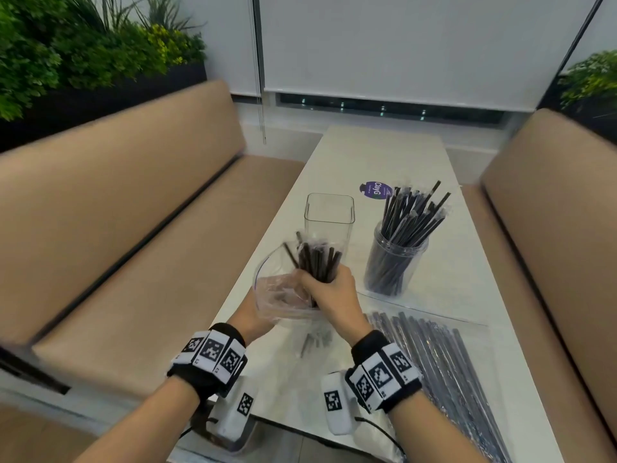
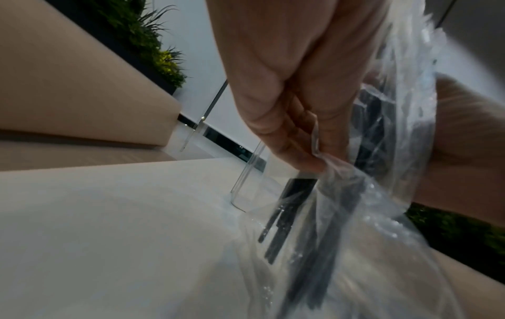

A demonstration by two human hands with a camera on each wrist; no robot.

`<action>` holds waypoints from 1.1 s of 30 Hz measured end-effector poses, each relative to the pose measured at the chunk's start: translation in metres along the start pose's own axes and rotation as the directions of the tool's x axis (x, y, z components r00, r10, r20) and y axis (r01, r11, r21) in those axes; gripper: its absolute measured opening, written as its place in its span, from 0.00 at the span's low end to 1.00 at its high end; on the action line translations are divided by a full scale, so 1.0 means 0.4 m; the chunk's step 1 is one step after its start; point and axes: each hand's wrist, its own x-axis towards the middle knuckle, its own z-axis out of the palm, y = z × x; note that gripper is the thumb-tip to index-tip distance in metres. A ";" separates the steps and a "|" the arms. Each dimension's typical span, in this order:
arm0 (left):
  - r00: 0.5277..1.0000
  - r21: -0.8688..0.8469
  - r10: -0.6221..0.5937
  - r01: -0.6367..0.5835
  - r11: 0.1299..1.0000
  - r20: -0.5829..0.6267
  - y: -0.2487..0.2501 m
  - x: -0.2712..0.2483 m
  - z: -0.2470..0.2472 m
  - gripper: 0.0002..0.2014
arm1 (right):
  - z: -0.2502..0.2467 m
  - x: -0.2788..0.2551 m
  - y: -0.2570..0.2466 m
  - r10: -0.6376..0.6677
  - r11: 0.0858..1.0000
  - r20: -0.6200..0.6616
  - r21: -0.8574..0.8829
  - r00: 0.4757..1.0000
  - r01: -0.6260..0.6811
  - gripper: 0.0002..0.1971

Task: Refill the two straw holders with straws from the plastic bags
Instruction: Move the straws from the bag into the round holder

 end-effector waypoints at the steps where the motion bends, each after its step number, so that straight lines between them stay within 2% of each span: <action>1: 0.999 0.054 0.022 -0.023 0.998 0.026 0.002 0.002 -0.001 0.07 | -0.004 0.008 0.002 0.031 0.999 -0.046 0.023 0.998 -0.030 0.11; 3: 0.999 0.135 0.024 -0.029 0.990 0.036 0.013 0.002 -0.003 0.13 | -0.022 0.021 -0.001 0.063 0.997 -0.120 0.053 0.991 -0.057 0.10; 7: 0.998 0.137 -0.061 0.062 0.989 -0.013 0.012 0.013 -0.015 0.08 | -0.076 0.046 0.006 0.089 0.994 -0.210 0.077 0.974 -0.075 0.06; 10: 0.989 0.164 -0.142 0.145 0.976 -0.028 0.001 0.018 -0.017 0.08 | -0.106 0.052 -0.001 0.093 0.990 -0.217 0.122 0.972 -0.067 0.10; 14: 0.987 0.208 -0.160 0.154 0.966 0.014 -0.001 0.018 -0.008 0.09 | -0.137 0.061 -0.057 0.063 0.980 -0.195 0.197 0.979 -0.024 0.10; 17: 0.973 0.195 -0.231 0.223 0.955 0.022 -0.007 0.022 -0.016 0.09 | -0.180 0.080 -0.121 0.017 0.970 -0.218 0.240 0.976 0.036 0.11; 19: 0.948 0.126 -0.316 0.310 0.943 0.039 -0.015 0.023 -0.023 0.09 | -0.221 0.092 -0.186 -0.058 0.970 -0.232 0.217 0.971 0.110 0.13; 22: 0.898 0.027 -0.438 0.437 0.899 0.047 -0.039 0.018 -0.032 0.14 | -0.297 0.112 -0.320 -0.185 0.929 -0.285 0.261 0.941 0.262 0.08; 25: 0.816 0.062 -0.578 0.577 0.814 0.001 -0.088 0.009 -0.064 0.36 | -0.378 0.135 -0.466 -0.358 0.840 -0.395 0.260 0.846 0.477 0.06; 28: 0.756 0.181 -0.646 0.653 0.736 -0.101 -0.143 -0.016 -0.118 0.53 | -0.429 0.166 -0.554 -0.523 0.778 -0.419 0.121 0.742 0.617 0.04; 29: 0.751 0.199 -0.645 0.660 0.724 -0.145 -0.203 -0.016 -0.153 0.56 | -0.434 0.178 -0.559 -0.537 0.783 -0.422 0.072 0.730 0.618 0.04; 31: 0.726 0.148 -0.656 0.686 0.713 -0.207 -0.227 -0.042 -0.186 0.59 | -0.429 0.204 -0.530 -0.498 0.846 -0.423 -0.043 0.757 0.532 0.06; 33: 0.686 0.002 -0.689 0.709 0.705 -0.234 -0.190 -0.080 -0.182 0.51 | -0.414 0.228 -0.457 -0.435 0.900 -0.410 -0.177 0.802 0.398 0.08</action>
